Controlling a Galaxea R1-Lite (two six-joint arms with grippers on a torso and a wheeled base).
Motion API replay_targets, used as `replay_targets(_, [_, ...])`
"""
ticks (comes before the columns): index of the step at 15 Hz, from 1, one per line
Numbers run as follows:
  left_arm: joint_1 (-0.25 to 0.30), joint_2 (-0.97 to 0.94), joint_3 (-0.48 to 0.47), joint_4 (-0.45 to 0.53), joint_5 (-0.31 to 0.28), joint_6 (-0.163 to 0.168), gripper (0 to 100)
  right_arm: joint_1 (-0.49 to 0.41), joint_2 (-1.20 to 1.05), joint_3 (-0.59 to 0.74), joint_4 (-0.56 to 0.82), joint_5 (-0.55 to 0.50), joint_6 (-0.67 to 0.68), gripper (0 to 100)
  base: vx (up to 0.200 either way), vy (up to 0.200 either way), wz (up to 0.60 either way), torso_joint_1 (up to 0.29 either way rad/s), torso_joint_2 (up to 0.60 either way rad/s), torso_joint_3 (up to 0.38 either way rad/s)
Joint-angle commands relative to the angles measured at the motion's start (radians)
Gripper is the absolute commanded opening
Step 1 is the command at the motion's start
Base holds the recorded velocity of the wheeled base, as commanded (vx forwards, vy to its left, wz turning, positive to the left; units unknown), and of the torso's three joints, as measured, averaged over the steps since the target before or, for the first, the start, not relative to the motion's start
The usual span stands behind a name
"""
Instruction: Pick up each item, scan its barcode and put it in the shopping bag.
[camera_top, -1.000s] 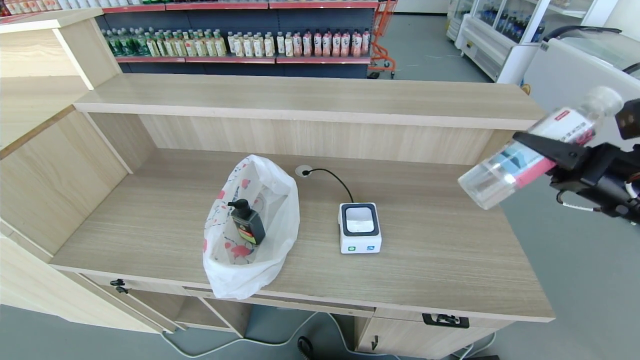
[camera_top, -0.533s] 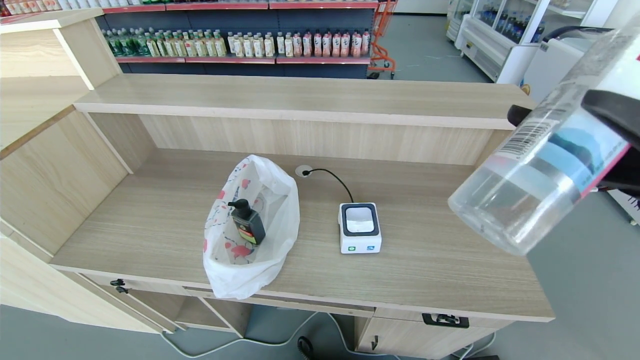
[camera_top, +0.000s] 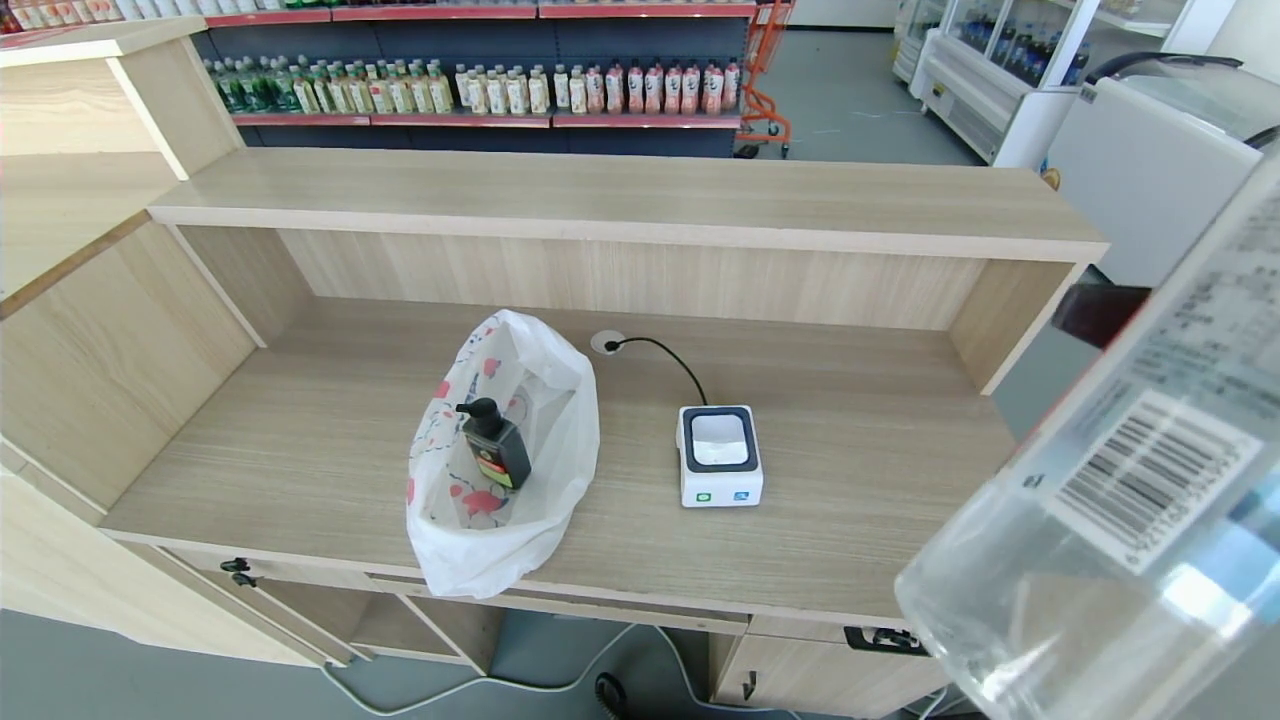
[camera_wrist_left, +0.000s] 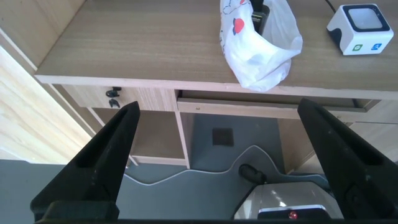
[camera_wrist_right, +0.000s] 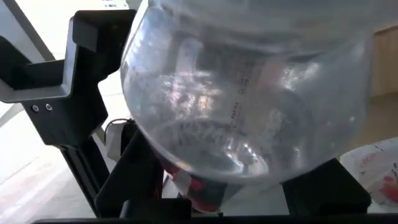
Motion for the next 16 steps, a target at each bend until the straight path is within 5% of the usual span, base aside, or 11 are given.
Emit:
replay_targets(1, [0.0,0.0,0.0,0.0,0.0,0.0,100,0.011,0.037,-0.011,0.0,0.03,-0.071,0,0.0,0.0,0.0,0.0,0.0,0.0])
replay_targets(6, [0.0,0.0,0.0,0.0,0.0,0.0,100,-0.068,0.038,-0.07,0.0,0.026,-0.243,0,0.0,0.0,0.0,0.0,0.0,0.0])
replay_targets(16, [0.0,0.0,0.0,0.0,0.0,0.0,100,-0.095,0.015,-0.122,0.0,0.026,-0.289,0,0.0,0.0,0.0,0.0,0.0,0.0])
